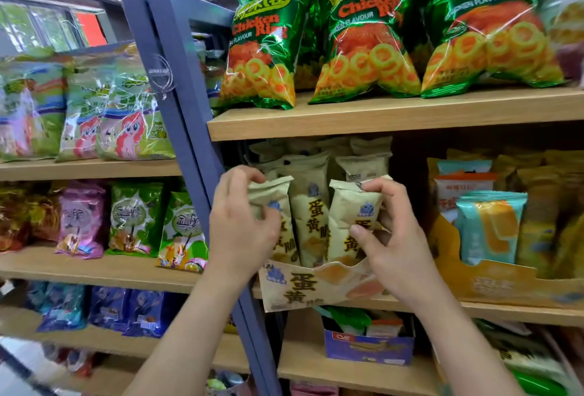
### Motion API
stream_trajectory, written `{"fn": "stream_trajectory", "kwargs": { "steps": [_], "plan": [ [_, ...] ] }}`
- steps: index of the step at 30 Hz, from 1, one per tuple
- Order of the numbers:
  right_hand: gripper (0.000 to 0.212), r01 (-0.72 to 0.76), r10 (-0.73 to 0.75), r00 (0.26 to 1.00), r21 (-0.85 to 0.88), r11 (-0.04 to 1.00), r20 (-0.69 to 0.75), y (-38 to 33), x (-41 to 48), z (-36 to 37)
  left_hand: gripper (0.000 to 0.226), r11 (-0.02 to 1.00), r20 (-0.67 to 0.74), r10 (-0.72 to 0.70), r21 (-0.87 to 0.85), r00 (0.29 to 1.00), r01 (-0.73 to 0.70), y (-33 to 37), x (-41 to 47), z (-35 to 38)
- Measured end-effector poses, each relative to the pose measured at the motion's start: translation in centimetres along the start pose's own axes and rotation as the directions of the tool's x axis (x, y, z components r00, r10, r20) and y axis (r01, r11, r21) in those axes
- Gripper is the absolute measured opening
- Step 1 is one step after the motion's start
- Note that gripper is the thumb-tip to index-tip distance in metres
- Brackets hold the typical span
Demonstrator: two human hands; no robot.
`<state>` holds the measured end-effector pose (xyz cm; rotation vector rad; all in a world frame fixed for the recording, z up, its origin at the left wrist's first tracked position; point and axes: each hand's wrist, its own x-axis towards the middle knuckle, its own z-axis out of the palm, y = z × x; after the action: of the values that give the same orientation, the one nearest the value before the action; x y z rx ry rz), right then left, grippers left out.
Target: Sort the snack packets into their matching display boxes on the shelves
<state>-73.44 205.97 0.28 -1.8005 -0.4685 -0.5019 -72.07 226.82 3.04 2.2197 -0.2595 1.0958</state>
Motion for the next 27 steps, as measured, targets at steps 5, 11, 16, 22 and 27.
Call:
{"fn": "stream_trajectory", "kwargs": {
  "steps": [5, 11, 16, 22, 27],
  "plan": [
    [0.058, 0.087, -0.067, 0.994, -0.234, 0.968, 0.090, -1.6, -0.3, 1.6, 0.039, 0.997, 0.120, 0.051, 0.045, 0.991, -0.057, -0.9, 0.4, 0.2],
    [0.055, 0.192, -0.203, 0.979, -0.249, 0.949, -0.021, -3.0, 0.7, 2.5, 0.023, 0.986, 0.005, 0.128, -0.105, 0.992, -0.127, -1.0, 0.9, -1.3],
    [0.054, 0.054, -0.041, 0.997, -0.250, 0.967, 0.059, -2.8, 1.2, 2.8, 0.027, 0.976, 0.054, 0.214, -0.044, 0.975, -0.212, -1.6, 1.4, -1.4],
    [0.066, 0.013, 0.062, 0.981, -0.376, 0.927, 0.186, -2.5, 2.2, 2.5, 0.028, 0.903, 0.040, 0.346, 0.257, 0.937, -0.344, -1.2, 0.6, -1.2],
    [0.081, 0.038, 0.071, 0.958, -0.371, 0.928, 0.277, -2.8, 1.9, 1.5, 0.030, 0.763, 0.167, 0.566, 0.263, 0.807, -0.590, 1.2, -4.9, -0.3]
  ]
}}
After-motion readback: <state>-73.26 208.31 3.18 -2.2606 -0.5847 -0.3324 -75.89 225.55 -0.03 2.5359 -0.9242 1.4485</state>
